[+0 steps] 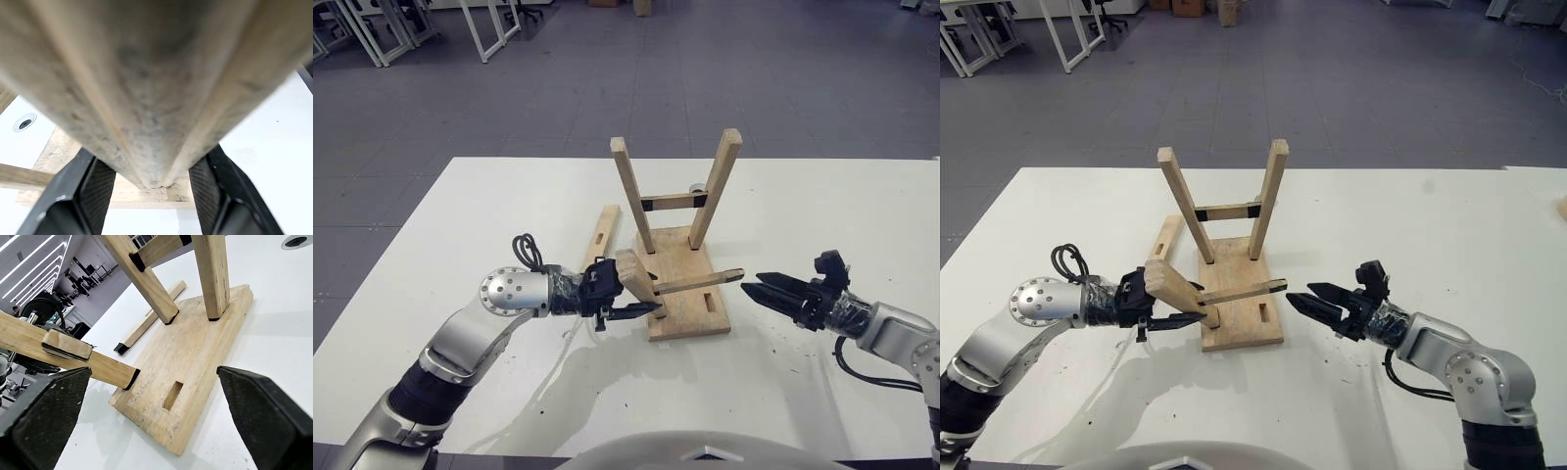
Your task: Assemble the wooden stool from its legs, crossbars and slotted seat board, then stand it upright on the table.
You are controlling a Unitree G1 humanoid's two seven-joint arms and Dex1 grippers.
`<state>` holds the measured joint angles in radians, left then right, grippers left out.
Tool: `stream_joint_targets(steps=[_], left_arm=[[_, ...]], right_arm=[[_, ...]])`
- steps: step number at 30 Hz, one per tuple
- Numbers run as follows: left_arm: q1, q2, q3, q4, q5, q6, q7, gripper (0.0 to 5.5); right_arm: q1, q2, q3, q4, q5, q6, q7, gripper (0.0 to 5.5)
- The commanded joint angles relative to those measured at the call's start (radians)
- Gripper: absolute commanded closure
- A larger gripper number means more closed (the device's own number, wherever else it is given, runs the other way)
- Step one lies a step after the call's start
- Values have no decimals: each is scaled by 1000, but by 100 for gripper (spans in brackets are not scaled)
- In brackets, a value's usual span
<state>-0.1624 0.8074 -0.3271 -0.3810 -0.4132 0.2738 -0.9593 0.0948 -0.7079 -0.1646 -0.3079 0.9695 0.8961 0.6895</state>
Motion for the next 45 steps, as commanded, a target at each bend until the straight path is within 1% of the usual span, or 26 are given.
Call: stream_joint_targets(steps=[1,3,5,8,13,14,17,19,20,23,24,26,27,28,29,30,32,35,37,40,43,45], left_arm=[[36,134,-124,196,141,91,-166,345],[-7,125,-114,216,129,81,-194,345],[-23,101,-97,206,108,73,-196,345],[-4,38,-74,218,108,-13,-155,345],[-9,-11,-58,261,161,-173,-101,345],[-20,-22,-55,268,169,-195,-90,309],[-42,-58,-39,272,189,-226,-77,269],[-56,-78,-19,266,198,-231,-74,198],[-63,-67,-16,263,203,-222,-91,178],[-44,5,-24,252,240,-190,-159,126],[-30,19,-8,259,256,-175,-144,111],[-11,23,48,279,291,-109,-55,84],[-2,-3,100,272,273,-36,16,84],[14,-55,171,239,218,63,97,84],[26,-135,250,200,171,173,215,84],[34,-190,302,169,139,251,297,84],[52,-309,359,108,122,375,466,84],[86,-441,373,63,120,520,635,84],[103,-464,342,108,175,514,692,84],[104,-479,304,177,217,485,713,84],[115,-493,279,228,207,492,681,84],[135,-507,281,255,200,494,676,123]], right_arm=[[20,-109,124,31,-231,-112,85,78],[21,-119,162,37,-296,-150,111,78],[19,-109,171,45,-326,-168,124,78],[11,-95,167,59,-347,-180,138,78],[3,-81,162,63,-362,-180,141,78],[1,-80,162,66,-363,-179,142,78],[-4,-79,161,74,-370,-178,143,78],[-4,-75,158,77,-376,-177,142,78],[1,-73,156,75,-377,-178,140,78],[8,-69,153,71,-385,-175,139,78],[8,-67,153,70,-387,-174,138,78],[13,-62,148,63,-385,-170,130,78],[21,-58,145,57,-385,-169,124,78],[31,-50,141,50,-382,-167,116,78],[38,-39,136,44,-381,-166,103,78],[43,-31,132,40,-380,-164,94,78],[47,-6,121,31,-379,-161,64,78],[43,22,118,17,-375,-150,32,78],[41,37,118,6,-373,-142,20,78],[43,50,120,-4,-375,-135,10,78],[43,57,120,-7,-376,-131,5,78],[36,59,115,0,-380,-131,1,78]])
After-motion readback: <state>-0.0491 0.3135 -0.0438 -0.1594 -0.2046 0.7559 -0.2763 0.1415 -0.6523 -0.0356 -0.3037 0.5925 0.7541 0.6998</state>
